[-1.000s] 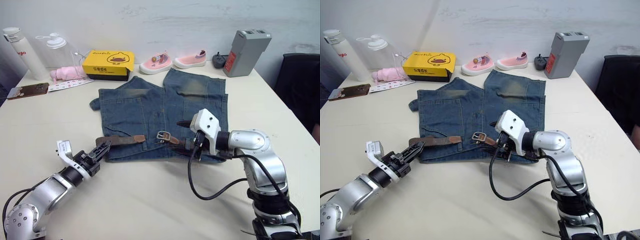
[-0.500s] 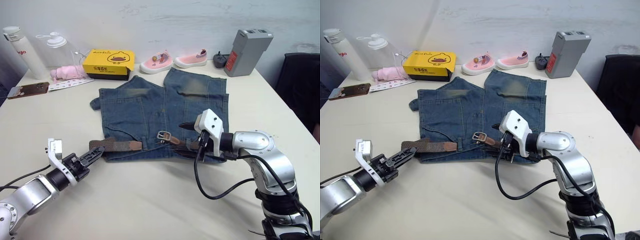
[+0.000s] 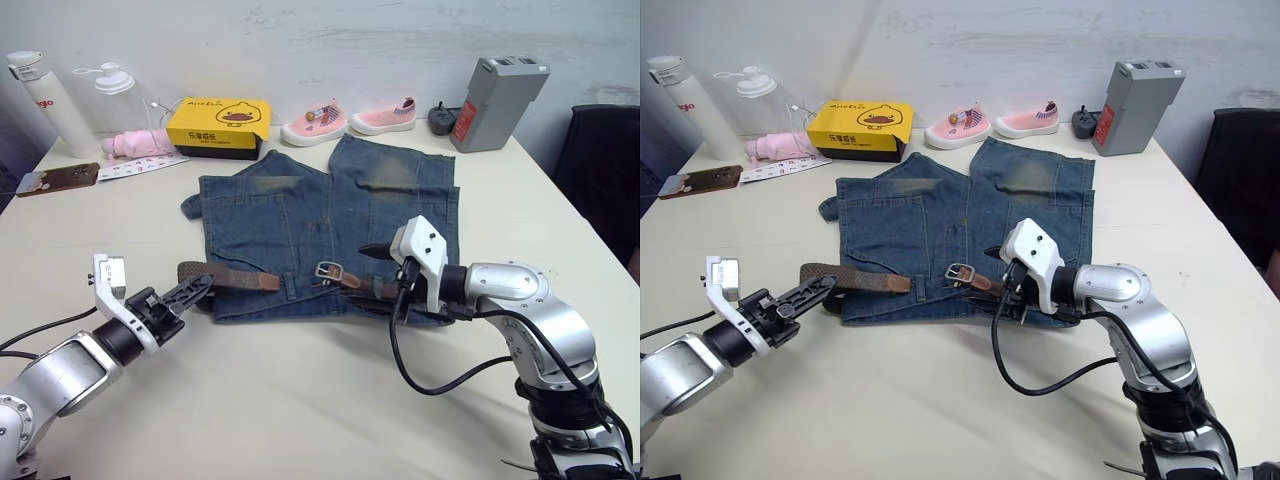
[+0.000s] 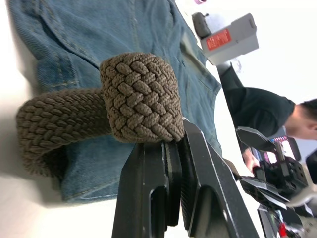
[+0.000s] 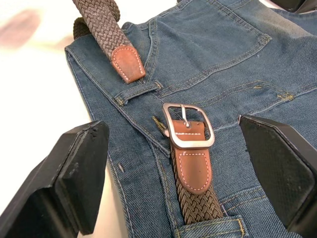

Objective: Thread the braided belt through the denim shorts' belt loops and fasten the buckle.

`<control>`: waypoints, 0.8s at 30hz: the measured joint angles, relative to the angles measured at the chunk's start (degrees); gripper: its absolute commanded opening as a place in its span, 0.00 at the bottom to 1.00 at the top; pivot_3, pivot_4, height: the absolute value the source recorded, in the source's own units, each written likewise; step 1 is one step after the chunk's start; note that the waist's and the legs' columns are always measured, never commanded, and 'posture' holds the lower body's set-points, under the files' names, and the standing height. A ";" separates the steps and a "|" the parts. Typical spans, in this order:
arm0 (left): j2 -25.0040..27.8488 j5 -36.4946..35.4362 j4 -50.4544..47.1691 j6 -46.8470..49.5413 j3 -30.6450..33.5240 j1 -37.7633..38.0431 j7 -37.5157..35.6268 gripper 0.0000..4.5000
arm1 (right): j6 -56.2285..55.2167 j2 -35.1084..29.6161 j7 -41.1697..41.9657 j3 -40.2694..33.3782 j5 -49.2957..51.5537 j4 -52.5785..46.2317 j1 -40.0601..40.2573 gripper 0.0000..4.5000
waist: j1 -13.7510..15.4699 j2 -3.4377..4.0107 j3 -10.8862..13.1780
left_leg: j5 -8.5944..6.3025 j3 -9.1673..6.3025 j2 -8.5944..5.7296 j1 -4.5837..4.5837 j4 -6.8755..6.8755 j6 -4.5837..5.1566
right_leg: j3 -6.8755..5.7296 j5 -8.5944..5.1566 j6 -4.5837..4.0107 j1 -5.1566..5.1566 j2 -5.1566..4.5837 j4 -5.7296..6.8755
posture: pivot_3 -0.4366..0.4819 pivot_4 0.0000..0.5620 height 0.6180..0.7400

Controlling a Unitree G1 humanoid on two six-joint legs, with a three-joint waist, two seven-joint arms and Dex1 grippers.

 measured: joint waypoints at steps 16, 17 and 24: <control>-3.41 -0.05 -0.66 -0.95 -3.48 0.98 2.40 0.00 | 0.28 -1.70 -3.67 0.41 3.36 -0.06 -0.05 0.99 | 0.09 -0.02 0.14 | 0.00 0.02 -0.04 0.00 -0.01 0.01 | -0.04 0.00 0.00 0.08 0.01 -0.03 | 0.48 0.27 0.00; -3.41 -0.05 -0.65 -0.95 -3.48 0.98 2.40 0.00 | 0.28 -1.83 -3.82 0.43 3.52 -0.06 -0.05 0.99 | 0.09 -0.02 0.14 | 0.00 0.02 -0.04 0.00 -0.01 0.01 | -0.04 0.00 0.00 0.08 0.02 -0.04 | 0.48 0.27 0.00; -3.53 -0.05 -0.64 -0.95 -3.47 0.72 2.40 0.00 | 0.21 -2.13 -4.79 0.60 4.54 -0.06 -0.05 0.99 | 0.08 -0.02 0.15 | 0.00 0.02 -0.03 0.00 -0.01 0.01 | -0.05 0.00 0.00 0.08 0.02 -0.04 | 0.48 0.27 0.00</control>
